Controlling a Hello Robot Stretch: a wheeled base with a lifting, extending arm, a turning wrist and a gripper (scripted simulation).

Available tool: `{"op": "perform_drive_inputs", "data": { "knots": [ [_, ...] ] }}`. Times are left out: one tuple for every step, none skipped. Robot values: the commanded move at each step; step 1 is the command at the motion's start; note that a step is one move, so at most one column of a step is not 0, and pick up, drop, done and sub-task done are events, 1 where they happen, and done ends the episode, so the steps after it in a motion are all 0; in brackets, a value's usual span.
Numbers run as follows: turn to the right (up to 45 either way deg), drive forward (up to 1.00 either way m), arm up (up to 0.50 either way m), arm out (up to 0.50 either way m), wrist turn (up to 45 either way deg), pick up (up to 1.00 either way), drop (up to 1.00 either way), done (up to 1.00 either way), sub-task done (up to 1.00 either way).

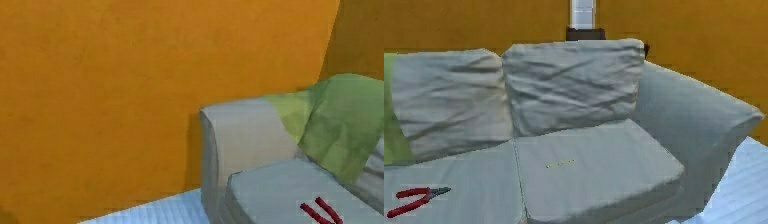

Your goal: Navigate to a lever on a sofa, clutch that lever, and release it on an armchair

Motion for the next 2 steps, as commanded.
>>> {"op": "perform_drive_inputs", "data": {
  "knots": [
    [-42.0,0.0,0.0,0.0,0.0,0.0,0.0,0.0,0.0],
    [45.0,0.0,0.0,0.0,0.0,0.0,0.0,0.0,0.0]
  ]
}}
